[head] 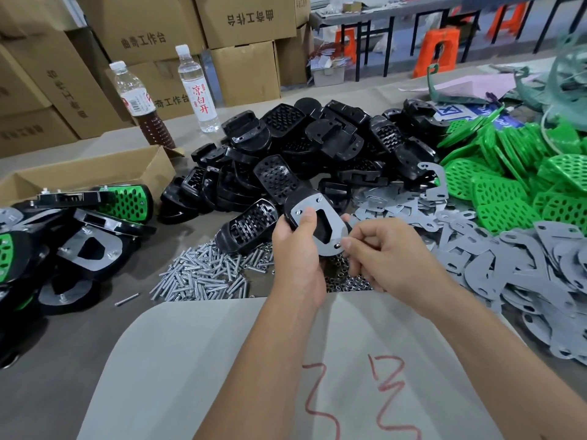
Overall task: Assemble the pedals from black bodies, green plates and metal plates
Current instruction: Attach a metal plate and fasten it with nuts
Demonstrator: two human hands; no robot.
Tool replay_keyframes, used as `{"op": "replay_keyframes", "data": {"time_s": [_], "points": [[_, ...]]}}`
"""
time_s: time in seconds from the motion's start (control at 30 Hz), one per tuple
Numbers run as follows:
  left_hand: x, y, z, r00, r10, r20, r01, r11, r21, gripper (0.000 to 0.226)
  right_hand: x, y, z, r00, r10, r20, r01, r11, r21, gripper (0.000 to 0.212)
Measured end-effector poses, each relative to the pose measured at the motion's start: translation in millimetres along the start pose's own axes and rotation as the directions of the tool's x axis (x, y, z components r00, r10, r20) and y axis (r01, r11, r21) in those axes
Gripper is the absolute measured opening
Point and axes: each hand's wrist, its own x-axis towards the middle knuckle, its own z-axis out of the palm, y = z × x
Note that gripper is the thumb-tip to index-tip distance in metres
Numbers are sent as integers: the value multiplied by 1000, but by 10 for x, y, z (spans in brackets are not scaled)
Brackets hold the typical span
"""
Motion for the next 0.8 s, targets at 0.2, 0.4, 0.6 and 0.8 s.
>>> {"op": "replay_keyframes", "data": {"time_s": [0.2,0.4,0.6,0.8], "points": [[-27,33,-16,999,2,41,1,998,-63,26,13,42,-20,998,43,-49,-38,993,110,29],[-32,47,-39,999,-21,40,22,1000,-4,23,10,65,4,994,54,-93,-33,977,211,24],[-9,72,-52,991,-75,112,72,997,29,29,41,100,-13,990,65,-128,-33,970,241,14],[16,76,-67,995,-27,94,13,989,150,26,20,72,-11,992,-11,-126,28,990,140,6]]}}
